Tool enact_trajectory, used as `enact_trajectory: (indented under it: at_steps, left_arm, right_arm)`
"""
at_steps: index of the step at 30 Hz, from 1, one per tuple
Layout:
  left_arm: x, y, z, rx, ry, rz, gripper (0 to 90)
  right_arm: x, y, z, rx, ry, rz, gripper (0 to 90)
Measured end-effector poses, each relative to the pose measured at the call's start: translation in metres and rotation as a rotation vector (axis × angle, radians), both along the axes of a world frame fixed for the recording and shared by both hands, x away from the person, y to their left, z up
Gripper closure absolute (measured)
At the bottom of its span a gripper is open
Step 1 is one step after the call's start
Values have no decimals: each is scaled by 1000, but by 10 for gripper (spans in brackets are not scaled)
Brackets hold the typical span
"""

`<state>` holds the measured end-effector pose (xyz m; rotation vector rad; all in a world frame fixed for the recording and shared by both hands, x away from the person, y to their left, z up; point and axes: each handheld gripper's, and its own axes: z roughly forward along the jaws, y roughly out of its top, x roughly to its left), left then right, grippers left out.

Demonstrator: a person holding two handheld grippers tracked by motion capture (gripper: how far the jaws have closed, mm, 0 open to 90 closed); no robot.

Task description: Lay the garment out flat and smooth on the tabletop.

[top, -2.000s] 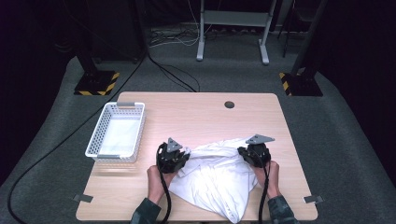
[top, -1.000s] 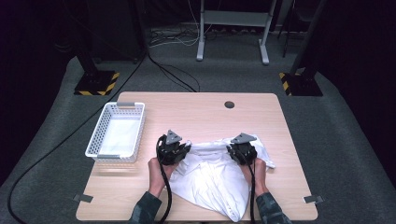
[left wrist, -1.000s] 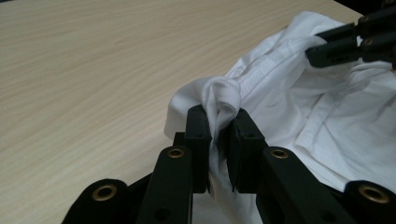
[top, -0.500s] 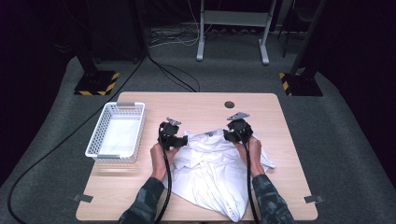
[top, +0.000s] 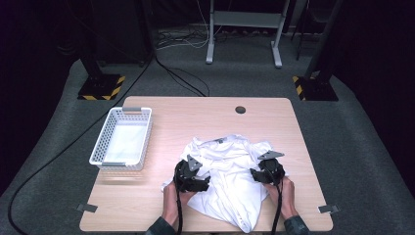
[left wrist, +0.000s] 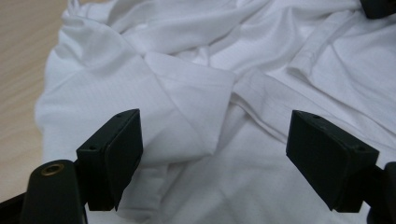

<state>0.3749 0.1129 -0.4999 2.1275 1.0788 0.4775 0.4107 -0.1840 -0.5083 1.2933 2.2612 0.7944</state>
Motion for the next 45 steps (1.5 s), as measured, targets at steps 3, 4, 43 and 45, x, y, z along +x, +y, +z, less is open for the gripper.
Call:
enact_trajectory:
  at_steps: [3,4,43,45]
  left_arm:
    - [-3,-1,-9,9,16,-8,164]
    - [-4,-1,-12,11,19,-12,163]
    - [-37,16,-28,20,-63,-85,97]
    - [-38,16,-28,20,-64,-85,97]
  right_arm:
    - [-7,-3,-2,26,-2,-12,452]
    - [-9,-4,-2,37,1,-15,452]
    - [48,-67,33,93,-72,-262,668]
    - [36,-68,38,138,-92,-265,582]
